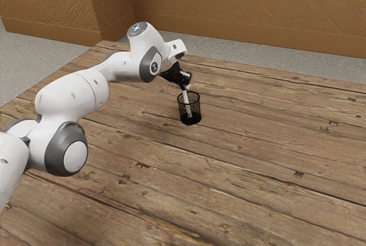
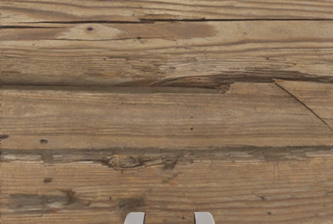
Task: Take the marker out of the pen holder and place it to the left of the pen holder.
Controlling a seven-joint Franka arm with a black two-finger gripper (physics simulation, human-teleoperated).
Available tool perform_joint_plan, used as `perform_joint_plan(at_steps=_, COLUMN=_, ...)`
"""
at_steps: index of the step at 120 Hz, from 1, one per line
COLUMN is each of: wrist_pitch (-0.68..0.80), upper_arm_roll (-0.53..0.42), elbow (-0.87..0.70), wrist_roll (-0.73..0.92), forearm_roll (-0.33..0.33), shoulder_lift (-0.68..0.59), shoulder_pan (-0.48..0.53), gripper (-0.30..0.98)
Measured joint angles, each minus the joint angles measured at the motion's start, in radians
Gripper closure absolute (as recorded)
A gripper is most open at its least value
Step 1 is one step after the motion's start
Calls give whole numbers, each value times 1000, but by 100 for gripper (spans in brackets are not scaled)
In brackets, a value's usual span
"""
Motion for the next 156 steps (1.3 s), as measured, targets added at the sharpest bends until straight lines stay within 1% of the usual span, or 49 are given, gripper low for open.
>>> perform_joint_plan(at_steps=31, wrist_pitch=1, upper_arm_roll=0, elbow=0, wrist_roll=-14, forearm_roll=17, shoulder_lift=-46, shoulder_pan=-13, gripper=75)
perform_joint_plan(at_steps=53, wrist_pitch=-16, upper_arm_roll=-1, elbow=-5, wrist_roll=-29, forearm_roll=29, shoulder_lift=-156, shoulder_pan=-25, gripper=77)
perform_joint_plan(at_steps=69, wrist_pitch=-64, upper_arm_roll=7, elbow=-9, wrist_roll=-33, forearm_roll=34, shoulder_lift=-210, shoulder_pan=-15, gripper=78)
perform_joint_plan(at_steps=93, wrist_pitch=-212, upper_arm_roll=93, elbow=-37, wrist_roll=-33, forearm_roll=66, shoulder_lift=-220, shoulder_pan=-9, gripper=78)
perform_joint_plan(at_steps=113, wrist_pitch=-434, upper_arm_roll=138, elbow=-45, wrist_roll=-28, forearm_roll=101, shoulder_lift=-219, shoulder_pan=-8, gripper=79)
perform_joint_plan(at_steps=125, wrist_pitch=-574, upper_arm_roll=141, elbow=-45, wrist_roll=-28, forearm_roll=104, shoulder_lift=-209, shoulder_pan=8, gripper=79)
perform_joint_plan(at_steps=133, wrist_pitch=-641, upper_arm_roll=136, elbow=-45, wrist_roll=-30, forearm_roll=104, shoulder_lift=-195, shoulder_pan=17, gripper=79)
perform_joint_plan(at_steps=156, wrist_pitch=-724, upper_arm_roll=129, elbow=-45, wrist_roll=-35, forearm_roll=100, shoulder_lift=-159, shoulder_pan=24, gripper=78)
